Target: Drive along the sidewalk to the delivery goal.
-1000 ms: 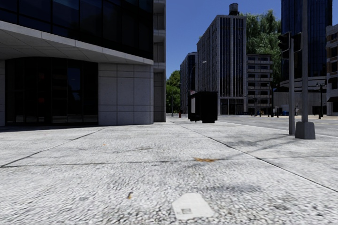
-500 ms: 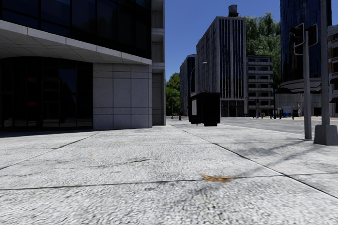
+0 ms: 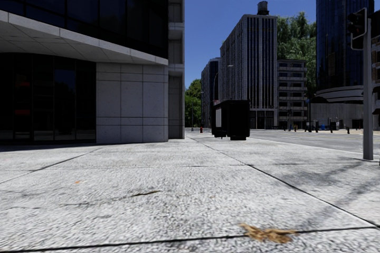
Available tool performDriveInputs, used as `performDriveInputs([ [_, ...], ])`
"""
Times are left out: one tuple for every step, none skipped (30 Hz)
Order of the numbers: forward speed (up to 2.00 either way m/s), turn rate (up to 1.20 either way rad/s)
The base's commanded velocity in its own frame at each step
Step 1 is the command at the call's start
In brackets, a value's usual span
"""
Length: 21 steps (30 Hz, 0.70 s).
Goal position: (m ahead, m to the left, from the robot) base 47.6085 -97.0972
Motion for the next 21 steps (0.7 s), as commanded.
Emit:
performDriveInputs([
  [1.5, 0.0],
  [1.5, 0.0],
  [1.5, 0.0],
  [1.5, 0.0],
  [1.5, 0.0],
  [1.5, 0.0],
  [1.5, 0.0],
  [1.5, 0.0],
  [1.5, 0.0],
  [1.5, -0.1],
  [1.5, -0.31],
  [1.5, -0.57],
  [1.5, -0.98],
  [1.5, -0.99],
  [1.5, -0.99],
  [1.5, -1.0],
  [1.5, -1.0],
  [1.5, -1.0],
  [1.5, -1.0],
  [1.5, -1.0],
  [1.5, -0.87],
])
